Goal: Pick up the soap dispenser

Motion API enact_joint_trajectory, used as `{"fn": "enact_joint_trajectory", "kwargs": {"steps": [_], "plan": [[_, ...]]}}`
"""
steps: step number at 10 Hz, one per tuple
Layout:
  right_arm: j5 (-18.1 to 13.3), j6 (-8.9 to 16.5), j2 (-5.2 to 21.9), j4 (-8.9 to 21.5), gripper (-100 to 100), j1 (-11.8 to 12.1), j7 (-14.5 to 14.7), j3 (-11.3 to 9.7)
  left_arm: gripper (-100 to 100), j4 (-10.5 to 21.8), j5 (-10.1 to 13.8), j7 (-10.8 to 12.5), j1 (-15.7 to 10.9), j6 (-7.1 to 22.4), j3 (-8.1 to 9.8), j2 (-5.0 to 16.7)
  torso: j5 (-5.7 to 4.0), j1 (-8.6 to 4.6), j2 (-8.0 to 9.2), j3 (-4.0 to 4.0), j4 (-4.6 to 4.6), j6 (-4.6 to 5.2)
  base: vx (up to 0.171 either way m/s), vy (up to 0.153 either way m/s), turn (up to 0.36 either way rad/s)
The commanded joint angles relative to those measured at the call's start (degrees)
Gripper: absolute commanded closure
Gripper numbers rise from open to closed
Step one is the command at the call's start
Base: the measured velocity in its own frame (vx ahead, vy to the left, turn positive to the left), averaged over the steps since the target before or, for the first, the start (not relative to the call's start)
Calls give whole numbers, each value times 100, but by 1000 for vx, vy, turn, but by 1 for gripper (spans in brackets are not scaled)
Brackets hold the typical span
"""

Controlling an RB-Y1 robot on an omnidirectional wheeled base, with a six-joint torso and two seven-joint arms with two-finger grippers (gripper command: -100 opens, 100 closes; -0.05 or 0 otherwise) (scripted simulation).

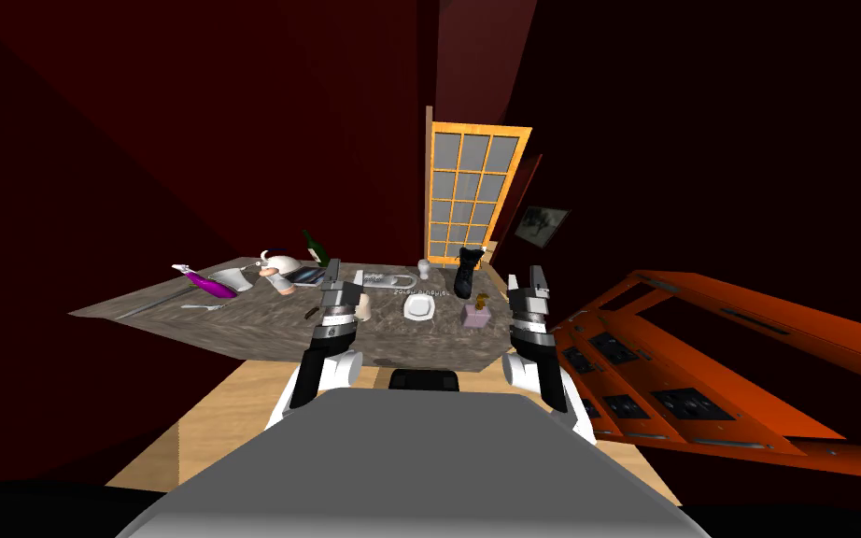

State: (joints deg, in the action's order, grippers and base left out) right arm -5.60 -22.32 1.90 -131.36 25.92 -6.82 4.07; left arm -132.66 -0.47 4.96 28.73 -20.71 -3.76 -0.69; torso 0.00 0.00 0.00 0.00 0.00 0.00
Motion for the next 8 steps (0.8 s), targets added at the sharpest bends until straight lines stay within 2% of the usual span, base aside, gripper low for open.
{"fn": "enact_joint_trajectory", "kwargs": {"steps": [1, 7, 8], "plan": [[-80, -64, 225, 41, -100, -48, 25, -86, 0, 0, 0, 0, 0, 0, 0, 0, 0, 0, 0, 0, 0, 0, -19, -1, -68], [-552, -415, 1173, 318, -100, -244, 146, -511, 0, 0, 0, 0, -1, 0, 0, 0, -2, -11, 23, 13, 5, 1, -49, -19, -68], [-552, -415, 1258, 318, -100, -244, 146, -511, 0, 0, 0, 0, -1, 0, 0, 0, -3, -15, 22, 13, 5, 1, -27, -25, -13]]}}
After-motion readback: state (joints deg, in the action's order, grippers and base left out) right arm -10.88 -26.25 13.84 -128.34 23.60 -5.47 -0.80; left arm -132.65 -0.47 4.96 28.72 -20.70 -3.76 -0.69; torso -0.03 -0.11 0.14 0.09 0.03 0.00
